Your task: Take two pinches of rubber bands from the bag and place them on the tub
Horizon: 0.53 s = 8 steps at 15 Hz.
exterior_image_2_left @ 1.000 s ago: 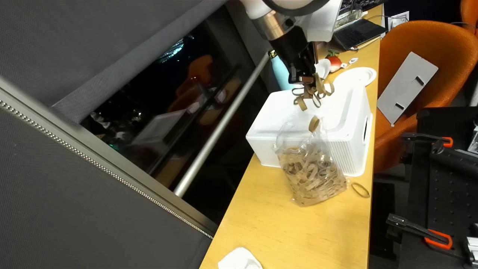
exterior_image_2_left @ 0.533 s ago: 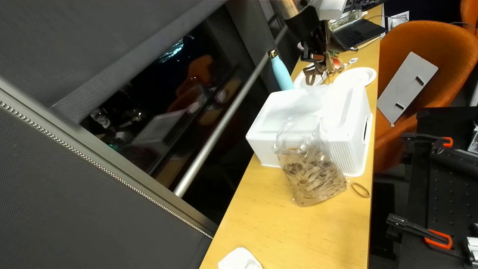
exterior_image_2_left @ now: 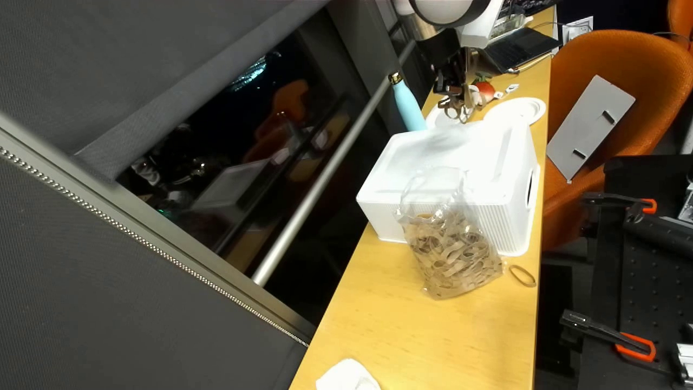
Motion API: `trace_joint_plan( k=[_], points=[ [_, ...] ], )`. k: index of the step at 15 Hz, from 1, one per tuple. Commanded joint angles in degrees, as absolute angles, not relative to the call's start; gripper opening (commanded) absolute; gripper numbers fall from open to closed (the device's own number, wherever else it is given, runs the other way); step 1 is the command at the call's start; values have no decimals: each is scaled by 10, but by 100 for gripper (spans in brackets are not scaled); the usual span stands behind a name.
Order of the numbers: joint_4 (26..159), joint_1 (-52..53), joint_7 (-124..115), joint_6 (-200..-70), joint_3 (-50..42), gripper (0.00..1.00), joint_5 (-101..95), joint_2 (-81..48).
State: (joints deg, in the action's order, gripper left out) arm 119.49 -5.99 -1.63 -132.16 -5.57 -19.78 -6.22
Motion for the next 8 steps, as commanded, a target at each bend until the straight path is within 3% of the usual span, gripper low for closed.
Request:
trace_joint_plan(
  k=[1,8],
  points=[
    [1146,-56,3,-1359,-55,1,-184,-124],
    [1129,-41,1,-1400,-46,1,-164,-172]
  ],
)
